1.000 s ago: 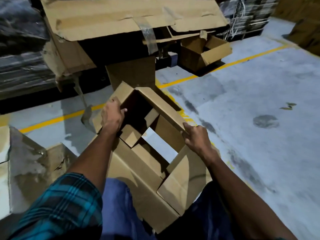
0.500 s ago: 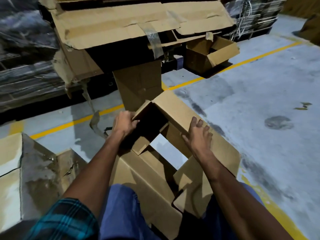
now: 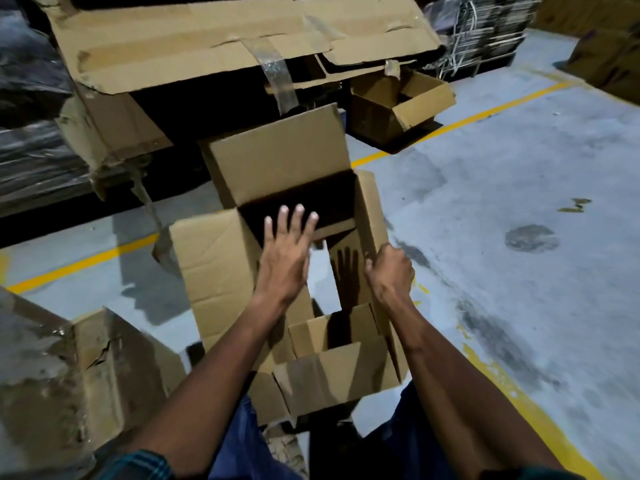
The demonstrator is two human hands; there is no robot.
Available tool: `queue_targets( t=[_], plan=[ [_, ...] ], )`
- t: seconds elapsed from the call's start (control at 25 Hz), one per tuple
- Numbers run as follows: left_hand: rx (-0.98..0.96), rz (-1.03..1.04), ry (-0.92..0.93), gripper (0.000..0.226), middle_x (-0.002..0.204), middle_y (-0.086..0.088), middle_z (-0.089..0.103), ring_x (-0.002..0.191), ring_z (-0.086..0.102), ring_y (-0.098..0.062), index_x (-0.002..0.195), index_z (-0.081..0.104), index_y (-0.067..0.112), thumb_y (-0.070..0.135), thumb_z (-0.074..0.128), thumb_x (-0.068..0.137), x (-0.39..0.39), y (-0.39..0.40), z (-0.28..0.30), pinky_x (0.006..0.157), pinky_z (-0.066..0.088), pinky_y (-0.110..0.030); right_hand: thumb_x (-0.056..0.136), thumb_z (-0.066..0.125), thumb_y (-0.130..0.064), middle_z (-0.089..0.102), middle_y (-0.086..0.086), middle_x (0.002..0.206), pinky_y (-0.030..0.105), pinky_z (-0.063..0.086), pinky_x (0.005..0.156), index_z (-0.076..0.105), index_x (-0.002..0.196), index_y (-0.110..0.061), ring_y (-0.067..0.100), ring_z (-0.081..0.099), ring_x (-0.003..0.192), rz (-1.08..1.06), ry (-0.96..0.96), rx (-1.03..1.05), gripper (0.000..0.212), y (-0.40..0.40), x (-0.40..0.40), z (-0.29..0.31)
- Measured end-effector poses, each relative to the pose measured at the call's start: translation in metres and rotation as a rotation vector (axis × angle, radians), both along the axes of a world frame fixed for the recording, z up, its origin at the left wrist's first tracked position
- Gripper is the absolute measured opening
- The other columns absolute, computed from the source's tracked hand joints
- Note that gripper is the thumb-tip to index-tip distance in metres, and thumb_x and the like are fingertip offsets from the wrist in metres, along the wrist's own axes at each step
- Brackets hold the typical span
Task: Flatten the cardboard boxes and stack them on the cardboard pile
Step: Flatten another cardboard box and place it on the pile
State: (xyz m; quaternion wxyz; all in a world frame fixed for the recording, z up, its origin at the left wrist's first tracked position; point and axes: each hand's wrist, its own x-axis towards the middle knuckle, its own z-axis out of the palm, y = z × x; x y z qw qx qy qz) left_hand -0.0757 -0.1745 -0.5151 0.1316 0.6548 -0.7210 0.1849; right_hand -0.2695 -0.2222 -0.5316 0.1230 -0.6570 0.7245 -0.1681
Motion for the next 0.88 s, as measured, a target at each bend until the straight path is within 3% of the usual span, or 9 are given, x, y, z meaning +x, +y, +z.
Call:
queue_targets(
  t=[0.24, 0.36, 0.44, 0.64, 0.72, 0.88],
  plan=[
    [0.539, 0.020, 0.131, 0.087, 0.165, -0.010, -0.008, 0.152, -0.004, -0.035, 0.158, -0.001, 0.022, 0.046, 0.055, 0.096, -0.033, 0.038, -0.059, 0.120, 0.005, -0.052, 0.088, 0.065, -0.025, 0.069, 0.018, 0.102, 0.038, 0.052, 0.078, 0.068, 0.096, -0.003, 0.038, 0.066, 0.098, -0.249, -0.164, 0.077, 0.024, -0.005, -0.019, -0.009],
    [0.754, 0.037, 0.317, 0.094, 0.165, -0.009, 0.007, 0.150, 0.014, -0.031, 0.158, 0.006, 0.023, 0.052, 0.063, 0.089, -0.030, 0.036, -0.062, 0.115, 0.029, -0.049, 0.087, 0.067, -0.024, 0.069, 0.016, 0.104, 0.036, 0.051, 0.076, 0.069, 0.096, -0.005, 0.037, 0.067, 0.099, -0.341, -0.204, 0.125, 0.021, -0.007, -0.026, -0.011],
    [0.950, 0.014, 0.412, 0.103, 0.164, -0.009, 0.013, 0.148, 0.021, -0.031, 0.158, 0.011, 0.025, 0.052, 0.074, 0.081, -0.025, 0.033, -0.059, 0.114, 0.033, -0.047, 0.086, 0.068, -0.022, 0.069, 0.015, 0.103, 0.034, 0.050, 0.073, 0.069, 0.095, -0.006, 0.036, 0.067, 0.098, -0.381, -0.219, 0.149, 0.018, -0.007, -0.027, -0.013],
    [1.323, -0.065, 0.248, 0.114, 0.166, -0.005, -0.007, 0.152, 0.002, -0.029, 0.157, 0.005, 0.037, 0.046, 0.083, 0.074, -0.014, 0.042, -0.057, 0.120, 0.023, -0.048, 0.084, 0.072, -0.019, 0.068, 0.016, 0.107, 0.036, 0.052, 0.076, 0.068, 0.097, -0.006, 0.037, 0.067, 0.100, -0.558, -0.407, 0.268, 0.019, -0.009, -0.038, -0.021],
    [1.350, -0.051, 0.205, 0.125, 0.165, -0.004, -0.015, 0.152, -0.007, -0.028, 0.156, -0.003, 0.037, 0.055, 0.084, 0.068, -0.007, 0.047, -0.057, 0.121, 0.015, -0.051, 0.083, 0.072, -0.017, 0.067, 0.017, 0.112, 0.033, 0.049, 0.075, 0.067, 0.105, -0.003, 0.038, 0.066, 0.105, -0.611, -0.524, 0.286, 0.026, -0.008, -0.045, -0.021],
    [1.123, -0.031, -0.011, 0.130, 0.164, -0.010, -0.016, 0.150, -0.018, -0.033, 0.157, -0.006, 0.033, 0.066, 0.079, 0.064, 0.005, 0.045, -0.051, 0.120, 0.001, -0.059, 0.079, 0.073, -0.015, 0.066, 0.017, 0.115, 0.038, 0.056, 0.083, 0.065, 0.108, -0.004, 0.038, 0.066, 0.106, -0.688, -0.691, 0.263, 0.033, -0.016, -0.050, -0.029]
  ],
)
